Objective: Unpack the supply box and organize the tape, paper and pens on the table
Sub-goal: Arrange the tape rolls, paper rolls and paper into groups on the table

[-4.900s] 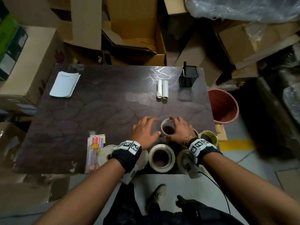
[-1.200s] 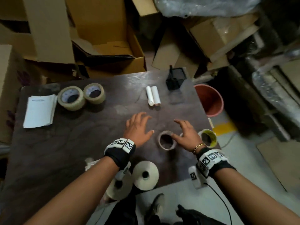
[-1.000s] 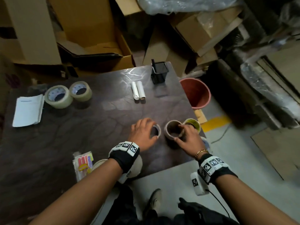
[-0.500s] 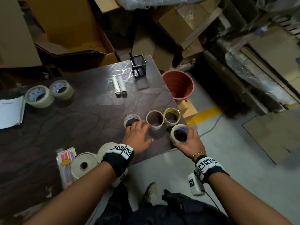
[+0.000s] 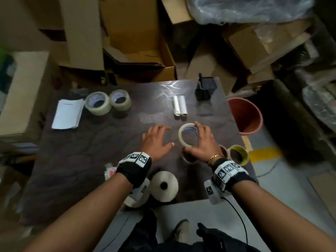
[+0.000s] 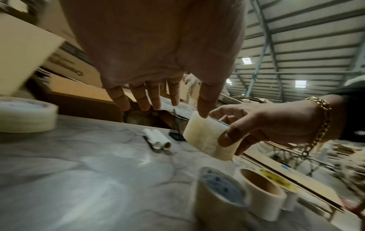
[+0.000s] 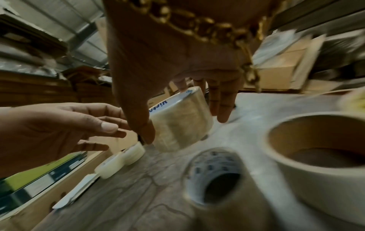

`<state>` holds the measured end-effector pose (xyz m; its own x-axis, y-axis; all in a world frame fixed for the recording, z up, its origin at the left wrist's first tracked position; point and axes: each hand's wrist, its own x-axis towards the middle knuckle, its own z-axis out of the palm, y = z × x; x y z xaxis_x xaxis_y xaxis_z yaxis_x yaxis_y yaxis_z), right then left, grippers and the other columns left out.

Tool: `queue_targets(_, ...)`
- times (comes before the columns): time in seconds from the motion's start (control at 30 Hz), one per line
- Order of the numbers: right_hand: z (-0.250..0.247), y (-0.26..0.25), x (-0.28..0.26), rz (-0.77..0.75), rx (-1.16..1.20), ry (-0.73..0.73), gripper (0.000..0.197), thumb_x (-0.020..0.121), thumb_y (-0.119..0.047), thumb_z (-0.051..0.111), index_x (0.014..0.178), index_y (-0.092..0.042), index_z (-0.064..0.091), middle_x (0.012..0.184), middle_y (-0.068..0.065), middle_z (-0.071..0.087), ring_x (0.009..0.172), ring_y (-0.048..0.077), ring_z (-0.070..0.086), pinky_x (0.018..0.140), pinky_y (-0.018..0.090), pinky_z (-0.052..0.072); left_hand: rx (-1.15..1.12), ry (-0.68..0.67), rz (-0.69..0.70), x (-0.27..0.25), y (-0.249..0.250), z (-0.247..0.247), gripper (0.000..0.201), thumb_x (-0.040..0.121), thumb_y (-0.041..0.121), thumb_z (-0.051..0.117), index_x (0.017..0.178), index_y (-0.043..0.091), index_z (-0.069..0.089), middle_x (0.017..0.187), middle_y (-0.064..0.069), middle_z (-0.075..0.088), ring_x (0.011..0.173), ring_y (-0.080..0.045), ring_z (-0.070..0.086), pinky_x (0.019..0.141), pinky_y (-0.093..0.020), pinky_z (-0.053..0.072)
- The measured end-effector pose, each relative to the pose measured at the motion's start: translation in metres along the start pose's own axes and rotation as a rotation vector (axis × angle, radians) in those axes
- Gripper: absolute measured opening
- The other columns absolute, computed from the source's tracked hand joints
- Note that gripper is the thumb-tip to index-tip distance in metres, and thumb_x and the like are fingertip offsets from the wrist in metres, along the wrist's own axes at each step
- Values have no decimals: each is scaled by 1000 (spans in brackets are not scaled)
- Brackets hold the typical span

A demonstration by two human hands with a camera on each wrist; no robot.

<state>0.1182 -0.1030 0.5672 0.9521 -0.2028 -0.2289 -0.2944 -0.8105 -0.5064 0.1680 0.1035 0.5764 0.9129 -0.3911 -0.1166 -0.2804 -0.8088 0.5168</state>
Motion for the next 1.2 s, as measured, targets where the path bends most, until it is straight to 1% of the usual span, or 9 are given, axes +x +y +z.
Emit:
queue_targets(0.17,58,-106,72,-172,-80,-151,107,60,-54,74,149,-28,20,140,6,32,127,34,43,99,47,46,-9,69,-154,-2,-97,-47,59,80,44,66,135,30,46,140,3,42,129,-23,38,100,-42,34)
queue_targets(0.3,108,-177,116,-262,-137,-218,107,61,-55,75,149,-27,21,142,6,38,125,33,46,100,45,46,-31,119,-243,-10,-160,-72,58,79,45,64,132,29,48,138,2,44,128,-25,41,99,-43,35)
queue_targets(0.43,148,-222,147,-254,-162,-257,107,61,-59,74,148,-27,20,141,5,36,125,33,46,97,49,48,-22,130,-288,-10,-202,-90,58,79,43,66,132,27,49,138,0,45,127,-26,41,98,-43,37)
queue_targets(0.53,168,-241,163,-232,-180,-267,111,61,-60,74,149,-26,17,143,4,34,128,33,43,98,50,47,-37,119,-310,-7,-222,-98,64,74,51,55,133,28,48,138,1,44,127,-25,41,100,-44,37)
queue_targets(0.67,185,-255,174,-215,-199,-275,108,63,-57,74,148,-25,16,142,6,34,127,35,43,97,51,47,-53,113,-327,-2,-239,-102,66,72,51,53,134,28,48,139,1,43,128,-25,40,101,-43,34)
queue_targets(0.83,190,-255,176,-196,-166,-276,115,61,-57,79,150,-24,14,144,9,33,127,37,43,99,50,46,-45,79,-317,7,-247,-97,60,79,43,65,134,28,47,141,1,42,129,-26,39,101,-44,33)
queue_targets(0.93,184,-243,174,-215,-120,-285,113,60,-59,78,148,-25,16,143,9,35,126,36,47,99,48,47,-31,58,-304,14,-242,-93,59,80,42,66,134,28,46,141,1,41,129,-25,38,100,-43,33)
queue_targets(1.03,171,-221,169,-234,-84,-287,105,63,-61,73,146,-29,18,142,6,36,126,32,48,99,48,48,-30,36,-277,21,-230,-85,59,80,43,65,135,30,45,141,3,41,131,-23,36,101,-42,33)
queue_targets(1.2,135,-169,154,-211,-113,-235,80,79,-53,63,146,-26,29,141,5,40,127,28,48,102,43,45,-36,-9,-226,31,-193,-65,59,82,44,63,136,29,44,141,4,40,132,-23,35,103,-42,32)
